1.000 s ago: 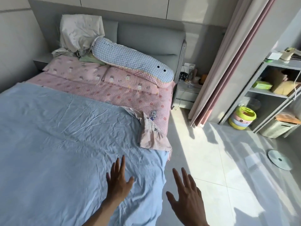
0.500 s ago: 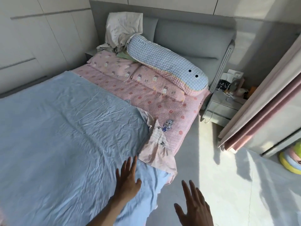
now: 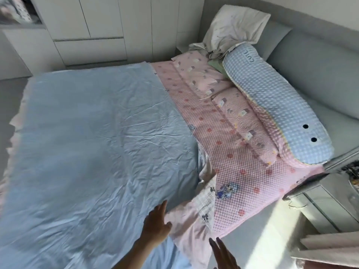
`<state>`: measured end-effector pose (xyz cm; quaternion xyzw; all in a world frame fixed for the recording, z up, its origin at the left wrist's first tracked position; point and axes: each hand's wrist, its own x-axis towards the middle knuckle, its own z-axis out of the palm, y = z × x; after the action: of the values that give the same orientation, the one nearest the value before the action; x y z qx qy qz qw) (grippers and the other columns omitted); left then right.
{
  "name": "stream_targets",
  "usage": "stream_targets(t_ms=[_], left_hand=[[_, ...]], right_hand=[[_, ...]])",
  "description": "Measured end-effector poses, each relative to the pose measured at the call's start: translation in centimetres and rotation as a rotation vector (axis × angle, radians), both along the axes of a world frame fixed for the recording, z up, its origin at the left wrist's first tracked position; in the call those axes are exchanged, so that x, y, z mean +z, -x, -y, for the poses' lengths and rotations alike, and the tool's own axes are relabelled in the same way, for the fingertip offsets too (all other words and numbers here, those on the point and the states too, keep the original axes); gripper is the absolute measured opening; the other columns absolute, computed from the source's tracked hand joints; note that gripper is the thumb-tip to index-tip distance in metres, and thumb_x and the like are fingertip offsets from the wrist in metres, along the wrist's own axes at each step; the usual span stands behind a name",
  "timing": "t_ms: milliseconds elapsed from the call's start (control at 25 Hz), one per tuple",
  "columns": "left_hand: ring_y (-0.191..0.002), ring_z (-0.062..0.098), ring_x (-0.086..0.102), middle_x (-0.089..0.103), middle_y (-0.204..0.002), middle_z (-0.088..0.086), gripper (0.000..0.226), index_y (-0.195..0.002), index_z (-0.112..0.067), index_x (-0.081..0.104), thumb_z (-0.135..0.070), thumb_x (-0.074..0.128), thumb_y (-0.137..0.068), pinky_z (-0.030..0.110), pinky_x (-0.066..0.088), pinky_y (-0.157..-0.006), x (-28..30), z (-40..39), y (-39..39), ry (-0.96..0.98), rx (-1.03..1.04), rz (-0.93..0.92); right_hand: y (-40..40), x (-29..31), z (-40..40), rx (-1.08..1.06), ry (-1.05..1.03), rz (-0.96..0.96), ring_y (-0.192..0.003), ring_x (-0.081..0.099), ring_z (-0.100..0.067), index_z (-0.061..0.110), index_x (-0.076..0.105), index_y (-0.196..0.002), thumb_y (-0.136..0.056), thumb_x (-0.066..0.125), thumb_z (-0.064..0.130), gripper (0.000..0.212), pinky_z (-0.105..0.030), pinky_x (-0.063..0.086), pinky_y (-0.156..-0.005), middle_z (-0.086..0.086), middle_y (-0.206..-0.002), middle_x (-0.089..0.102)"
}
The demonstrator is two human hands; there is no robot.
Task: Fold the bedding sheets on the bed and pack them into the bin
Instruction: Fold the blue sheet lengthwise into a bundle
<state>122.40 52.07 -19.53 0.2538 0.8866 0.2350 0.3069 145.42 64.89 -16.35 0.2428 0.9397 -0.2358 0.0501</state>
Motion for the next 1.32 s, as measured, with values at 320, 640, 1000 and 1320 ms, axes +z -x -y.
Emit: stream_targets(t_ms=[320,640,1000,1320], left_hand=[[-0.124,0.008,0.053,0.056,-0.138,-0.002,0.051,-0.136,-0.029,0.046,-0.025,0.059,-0.087,0.028,0.043,-0.101,-5.8,-9.5,3.7,0.045,0.258,0.203],[-0.137,0.02,0.036,0.037,-0.149,-0.007,0.092,-0.147,-0.035,0.029,-0.062,0.069,-0.069,0.041,0.028,-0.112,-18.6,-18.7,6.7,0.387,0.182,0.129],[-0.123,0.019,0.054,0.057,-0.128,-0.005,0.064,-0.13,-0.039,0.041,-0.039,0.07,-0.073,0.023,0.043,-0.094,-24.7,-26.5,-3.3,0.217,0.362,0.51],[-0.097,0.004,0.067,0.065,-0.085,-0.022,0.033,-0.114,-0.041,0.062,-0.031,0.059,-0.082,0.021,0.054,-0.082,-20.6,-35.4,-8.0,-0.116,0.414,0.724]], right_hand=[[13.5,-7.1,-13.1,0.361,0.011,0.046,-0.094,0.064,-0.009,0.036,0.05,-0.109,-0.036,0.061,0.029,0.074,-0.025,0.052,-0.051,0.01,-0.129,0.049],[25.2,-20.0,-24.7,0.568,-0.127,0.012,-0.105,0.064,-0.032,0.017,0.067,-0.103,-0.054,0.068,0.009,0.049,-0.046,0.055,-0.078,-0.002,-0.11,0.068],[25.7,-26.3,-31.0,0.853,-0.267,0.467,-0.096,0.063,-0.027,0.022,0.066,-0.097,-0.097,0.04,0.037,0.03,-0.046,0.035,-0.09,-0.003,-0.094,0.071],[22.1,-24.2,-36.0,0.594,-0.453,0.295,-0.069,0.064,-0.031,0.014,0.068,-0.084,-0.069,0.071,0.027,0.02,-0.044,0.049,-0.074,-0.007,-0.075,0.067]])
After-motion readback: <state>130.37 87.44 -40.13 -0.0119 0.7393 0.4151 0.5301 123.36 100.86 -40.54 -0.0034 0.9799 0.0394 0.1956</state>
